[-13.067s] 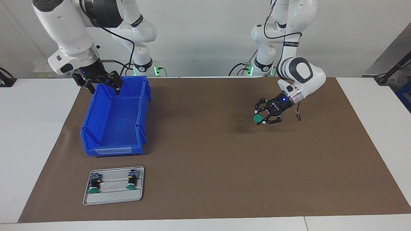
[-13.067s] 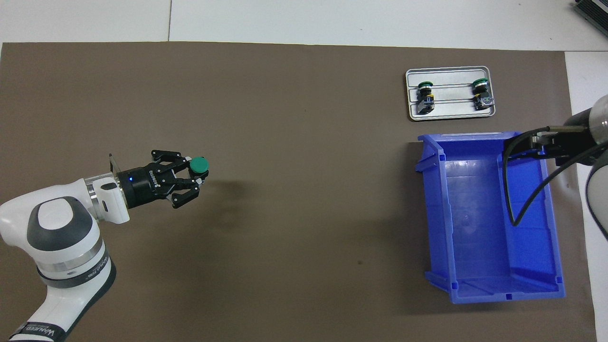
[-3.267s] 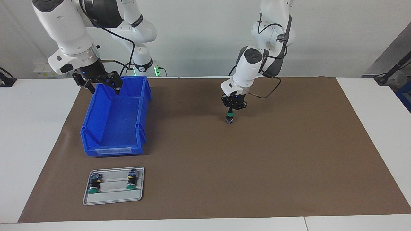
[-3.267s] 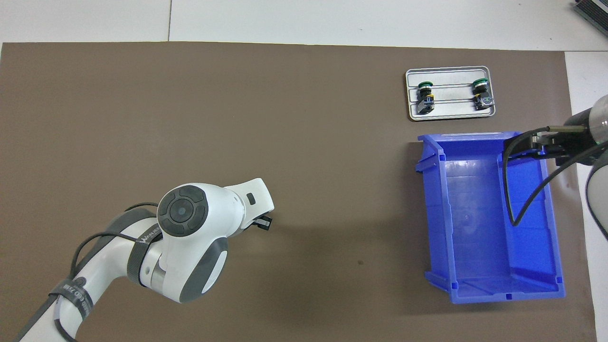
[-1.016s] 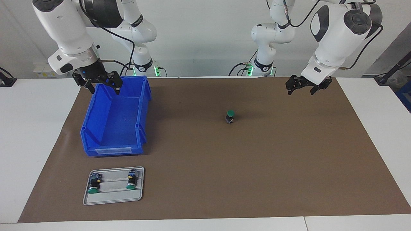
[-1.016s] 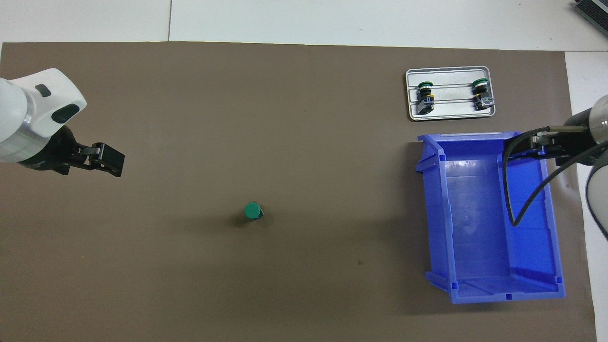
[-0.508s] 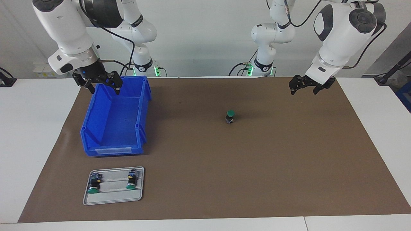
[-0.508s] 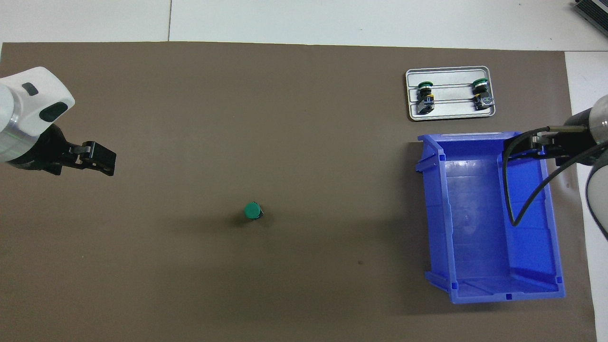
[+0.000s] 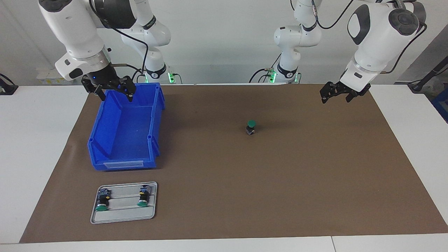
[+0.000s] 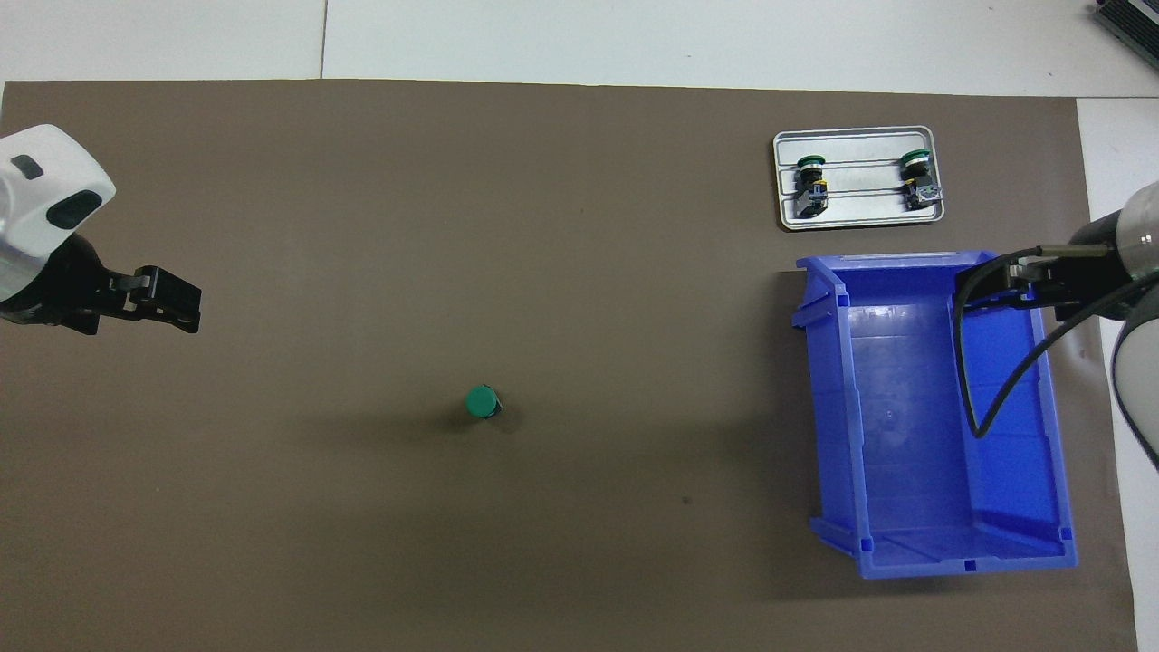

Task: Place and press button with both arms
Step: 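Reach the right gripper from the bin down to the green part, then grasp the green part with the right gripper and lift it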

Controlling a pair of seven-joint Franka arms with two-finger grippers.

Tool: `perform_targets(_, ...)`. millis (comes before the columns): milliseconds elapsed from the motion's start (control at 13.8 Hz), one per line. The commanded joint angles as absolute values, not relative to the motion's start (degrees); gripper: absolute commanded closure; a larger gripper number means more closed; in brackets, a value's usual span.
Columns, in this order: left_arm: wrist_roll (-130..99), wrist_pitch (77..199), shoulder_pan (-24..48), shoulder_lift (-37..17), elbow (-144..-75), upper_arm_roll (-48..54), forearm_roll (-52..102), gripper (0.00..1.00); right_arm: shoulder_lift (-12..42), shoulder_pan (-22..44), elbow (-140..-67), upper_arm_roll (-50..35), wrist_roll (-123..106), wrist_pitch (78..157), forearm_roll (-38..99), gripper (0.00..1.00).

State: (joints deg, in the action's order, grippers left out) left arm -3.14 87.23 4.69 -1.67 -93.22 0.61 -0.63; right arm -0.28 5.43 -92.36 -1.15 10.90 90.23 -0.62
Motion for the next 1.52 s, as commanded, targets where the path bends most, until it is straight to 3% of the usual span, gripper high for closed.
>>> perform_targets(0, -3.34, 86.92, 4.04, -0.88, -93.52, 1.05, -1.49, 0.00, -1.32, 10.70, -94.48, -1.58, 20.70, 93.33, -0.62, 0.01)
perform_targets(363, -3.34, 86.92, 4.04, -0.88, -93.52, 1.05, -1.49, 0.00, 3.33, 23.09, -95.10, -1.58, 41.28, 100.27, -0.62, 0.01)
perform_targets(653, -3.34, 86.92, 4.04, -0.88, -93.52, 1.05, -1.49, 0.00, 10.62, 32.59, -94.40, -1.58, 57.00, 108.43, -1.14, 0.01)
perform_targets(1089, -3.34, 86.92, 4.04, -0.88, -93.52, 1.05, -1.49, 0.00, 19.33, 41.74, -92.64, -1.58, 71.62, 119.07, -0.97, 0.01)
perform_targets(1234, -3.34, 86.92, 4.04, -0.88, -93.52, 1.05, -1.49, 0.00, 22.13, 43.76, -91.94, -1.58, 73.20, 119.36, -1.58, 0.03)
perform_targets(1452, -3.34, 86.92, 4.04, -0.88, -93.52, 1.05, -1.49, 0.00, 29.86, 46.23, -85.27, -1.58, 74.00, 119.27, -3.24, 0.05)
